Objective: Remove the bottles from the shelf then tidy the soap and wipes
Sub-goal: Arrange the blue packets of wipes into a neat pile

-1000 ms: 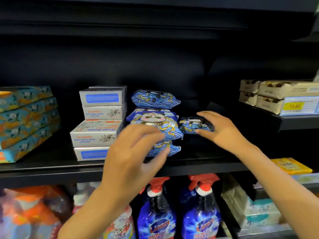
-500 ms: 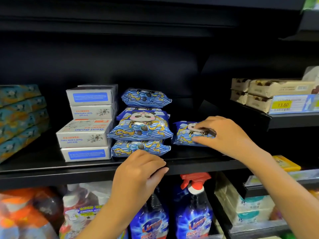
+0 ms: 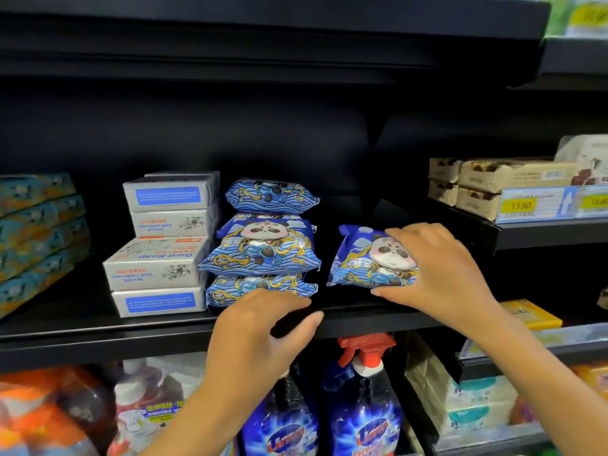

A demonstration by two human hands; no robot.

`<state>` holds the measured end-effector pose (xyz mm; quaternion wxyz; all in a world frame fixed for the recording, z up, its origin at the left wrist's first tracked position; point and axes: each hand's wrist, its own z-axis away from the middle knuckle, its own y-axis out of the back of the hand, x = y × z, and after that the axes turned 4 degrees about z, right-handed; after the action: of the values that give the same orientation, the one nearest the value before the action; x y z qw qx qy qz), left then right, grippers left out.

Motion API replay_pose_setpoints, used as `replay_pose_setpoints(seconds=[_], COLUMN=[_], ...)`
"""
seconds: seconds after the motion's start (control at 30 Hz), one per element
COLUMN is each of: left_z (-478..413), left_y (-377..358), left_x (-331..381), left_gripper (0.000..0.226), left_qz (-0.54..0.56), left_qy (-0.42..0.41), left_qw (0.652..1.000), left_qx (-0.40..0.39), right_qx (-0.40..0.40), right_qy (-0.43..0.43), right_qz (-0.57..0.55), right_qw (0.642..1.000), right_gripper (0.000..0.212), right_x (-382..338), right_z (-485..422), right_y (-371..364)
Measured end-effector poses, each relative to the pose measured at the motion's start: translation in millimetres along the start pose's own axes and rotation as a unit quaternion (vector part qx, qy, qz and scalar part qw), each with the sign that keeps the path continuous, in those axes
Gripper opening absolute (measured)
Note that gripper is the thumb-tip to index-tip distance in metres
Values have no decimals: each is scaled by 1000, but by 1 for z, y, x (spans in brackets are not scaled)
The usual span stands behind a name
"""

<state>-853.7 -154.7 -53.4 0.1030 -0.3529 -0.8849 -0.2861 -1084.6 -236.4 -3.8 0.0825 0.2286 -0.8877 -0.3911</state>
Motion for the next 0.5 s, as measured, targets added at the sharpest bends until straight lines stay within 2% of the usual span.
replay_pose_setpoints(seconds=[0.1,0.2,0.27,0.3,0.37,0.43,0.5], left_z=[-15,-36,-46,-50,-53,-53,-50], left_y=[6,9,11,11,11,13,15], left_x=[22,37,43,44,50,52,48], left_gripper=[31,40,52,51,34,25,25], left_qz=[146,262,285,300,345,375,376], left_qy=[119,209,221,218,220,213,198], left_qw=[982,941,928,922,906,898,903], left_qx=[-1,-51,-94,-109,-110,-85,-54], right_qx=[132,184,200,209,213,186,147], right_qy=[41,116,164,182,206,215,187], right_qz=[-55,-62,-23,-3,9,-23,-100], right_qw=[989,974,966,961,955,958,966], right_gripper=[81,73,66,64,63,69,79], right_x=[-4,-18,-29,-34,-42,-46,-45], right_z=[14,19,19,18,16,14,15], right_y=[13,30,34,33,29,30,37])
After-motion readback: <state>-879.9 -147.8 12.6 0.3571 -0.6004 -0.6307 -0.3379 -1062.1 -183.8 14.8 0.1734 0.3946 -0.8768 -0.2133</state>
